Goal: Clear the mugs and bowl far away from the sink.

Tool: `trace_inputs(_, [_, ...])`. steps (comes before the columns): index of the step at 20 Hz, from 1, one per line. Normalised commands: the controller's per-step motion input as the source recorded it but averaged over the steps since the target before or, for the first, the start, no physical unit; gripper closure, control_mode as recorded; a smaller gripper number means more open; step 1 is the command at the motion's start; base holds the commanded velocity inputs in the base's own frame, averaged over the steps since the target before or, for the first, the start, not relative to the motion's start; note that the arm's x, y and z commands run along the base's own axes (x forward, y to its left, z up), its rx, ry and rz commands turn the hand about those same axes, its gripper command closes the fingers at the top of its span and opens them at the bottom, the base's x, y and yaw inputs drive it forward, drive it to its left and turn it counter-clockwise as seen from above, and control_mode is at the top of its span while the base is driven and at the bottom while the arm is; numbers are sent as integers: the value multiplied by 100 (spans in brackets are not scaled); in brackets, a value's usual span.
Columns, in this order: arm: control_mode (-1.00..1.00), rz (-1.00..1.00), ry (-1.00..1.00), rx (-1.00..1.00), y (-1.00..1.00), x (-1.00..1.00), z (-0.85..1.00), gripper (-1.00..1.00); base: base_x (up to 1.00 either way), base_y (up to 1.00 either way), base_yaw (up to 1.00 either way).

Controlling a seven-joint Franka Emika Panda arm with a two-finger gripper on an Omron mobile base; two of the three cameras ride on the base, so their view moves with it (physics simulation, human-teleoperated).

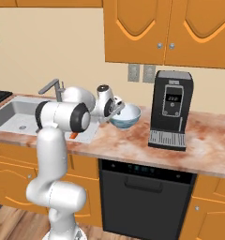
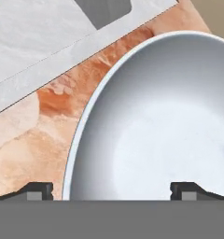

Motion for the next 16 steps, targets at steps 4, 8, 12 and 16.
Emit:
trace_inputs(4, [-100,10,5,-2,-12,37,-28,100,0,0,0])
trace_inputs(8, [-100,6,13,-2,-6,3,-19,100,0,0,0])
trace_inputs(12, [-100,0,13,-8,0,0,-13,100,0,0,0])
trace_inputs(16, [-100,3,-4,-4,1,-28,8,100,0,0,0])
